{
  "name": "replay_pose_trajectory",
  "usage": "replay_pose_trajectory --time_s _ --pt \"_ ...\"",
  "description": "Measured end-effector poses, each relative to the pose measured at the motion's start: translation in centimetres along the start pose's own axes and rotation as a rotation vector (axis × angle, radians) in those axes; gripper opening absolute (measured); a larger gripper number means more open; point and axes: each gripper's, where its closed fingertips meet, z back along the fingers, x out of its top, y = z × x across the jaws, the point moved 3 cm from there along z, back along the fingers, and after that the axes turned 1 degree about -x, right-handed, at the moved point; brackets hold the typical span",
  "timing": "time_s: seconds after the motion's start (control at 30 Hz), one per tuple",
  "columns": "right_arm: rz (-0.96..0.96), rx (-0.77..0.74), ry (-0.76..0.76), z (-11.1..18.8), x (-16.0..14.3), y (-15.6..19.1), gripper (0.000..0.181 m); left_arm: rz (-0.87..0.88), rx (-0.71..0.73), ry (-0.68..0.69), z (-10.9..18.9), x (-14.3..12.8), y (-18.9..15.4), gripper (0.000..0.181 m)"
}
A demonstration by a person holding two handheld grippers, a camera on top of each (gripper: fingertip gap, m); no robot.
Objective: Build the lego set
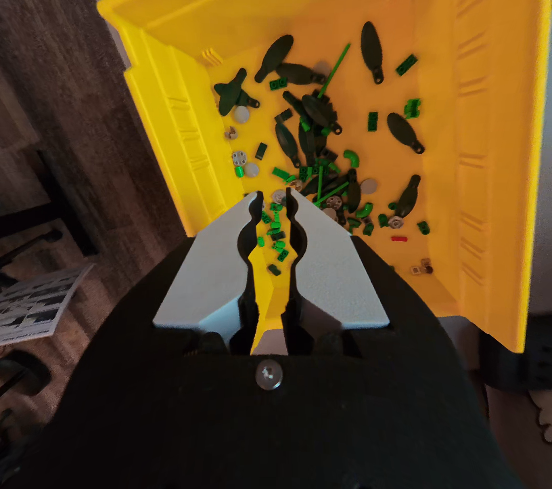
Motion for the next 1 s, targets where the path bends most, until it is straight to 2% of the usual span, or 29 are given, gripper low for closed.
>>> replay_pose_trajectory --time_s 0.03,0.17,0.37,0.53,0.73,0.8,0.87,1.0 --pt "0.004 -0.001 0.003 0.0 0.0 0.0 0.001 -0.004 -0.012 -0.009 0.2 0.0 -0.3 0.014" --pt "-0.005 -0.003 0.002 -0.1 -0.2 -0.1 0.001 -0.074 -0.085 -0.012 0.8 -0.7 -2.2 0.015" --pt "-0.042 0.001 0.018 -0.3 -1.0 -0.3 0.001 -0.168 -0.095 0.115 -0.2 -2.7 -3.2 0.017" --pt "-0.036 0.004 0.02 -0.4 -1.0 -0.1 0.001 -0.16 -0.126 0.141 -0.7 -2.7 -3.3 0.018" --pt "-0.037 0.018 0.028 -0.6 -1.2 0.1 0.001 -0.148 -0.123 0.256 -1.5 -4.4 -3.1 0.022" --pt "-0.034 0.019 0.028 -0.6 -1.2 0.1 0.001 -0.161 -0.129 0.238 -1.4 -4.0 -3.4 0.019" --pt "-0.033 0.022 0.031 -0.6 -1.2 0.2 0.001 -0.207 -0.145 0.184 -1.2 -2.9 -4.1 0.025" --pt "-0.024 0.028 0.037 -0.5 -1.2 0.3 0.001 -0.408 -0.178 0.076 -1.6 -0.7 -5.5 0.026"
